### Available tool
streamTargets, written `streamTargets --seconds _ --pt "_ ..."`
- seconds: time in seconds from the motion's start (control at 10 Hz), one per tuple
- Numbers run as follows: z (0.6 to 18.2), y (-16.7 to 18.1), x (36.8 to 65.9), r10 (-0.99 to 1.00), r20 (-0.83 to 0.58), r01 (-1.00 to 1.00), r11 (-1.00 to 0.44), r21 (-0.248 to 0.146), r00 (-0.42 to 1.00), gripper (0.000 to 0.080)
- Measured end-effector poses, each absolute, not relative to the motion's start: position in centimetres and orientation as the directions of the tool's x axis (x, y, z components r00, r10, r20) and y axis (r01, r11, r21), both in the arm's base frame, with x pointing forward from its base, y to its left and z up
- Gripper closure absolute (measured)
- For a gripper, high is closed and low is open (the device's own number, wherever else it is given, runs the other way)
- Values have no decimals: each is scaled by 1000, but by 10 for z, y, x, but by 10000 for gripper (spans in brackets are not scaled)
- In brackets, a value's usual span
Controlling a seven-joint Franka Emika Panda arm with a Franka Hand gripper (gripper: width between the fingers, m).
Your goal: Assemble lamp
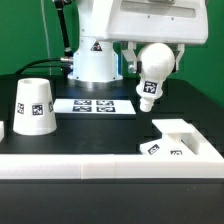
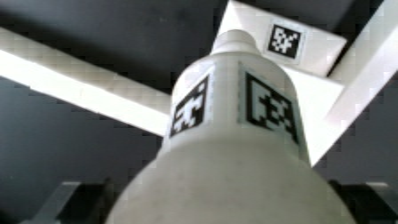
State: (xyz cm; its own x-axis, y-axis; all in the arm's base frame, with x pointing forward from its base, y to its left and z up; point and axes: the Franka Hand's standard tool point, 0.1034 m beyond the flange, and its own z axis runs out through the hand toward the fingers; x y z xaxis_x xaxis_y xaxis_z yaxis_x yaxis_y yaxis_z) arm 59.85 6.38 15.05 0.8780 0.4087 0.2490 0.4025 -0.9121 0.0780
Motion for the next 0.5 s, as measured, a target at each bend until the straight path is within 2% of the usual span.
streamTargets --seconds 0.3,0.5 --pt "149 65 598 400 244 395 -916 73 883 223" --pt "153 83 602 389 258 386 -920 65 884 223"
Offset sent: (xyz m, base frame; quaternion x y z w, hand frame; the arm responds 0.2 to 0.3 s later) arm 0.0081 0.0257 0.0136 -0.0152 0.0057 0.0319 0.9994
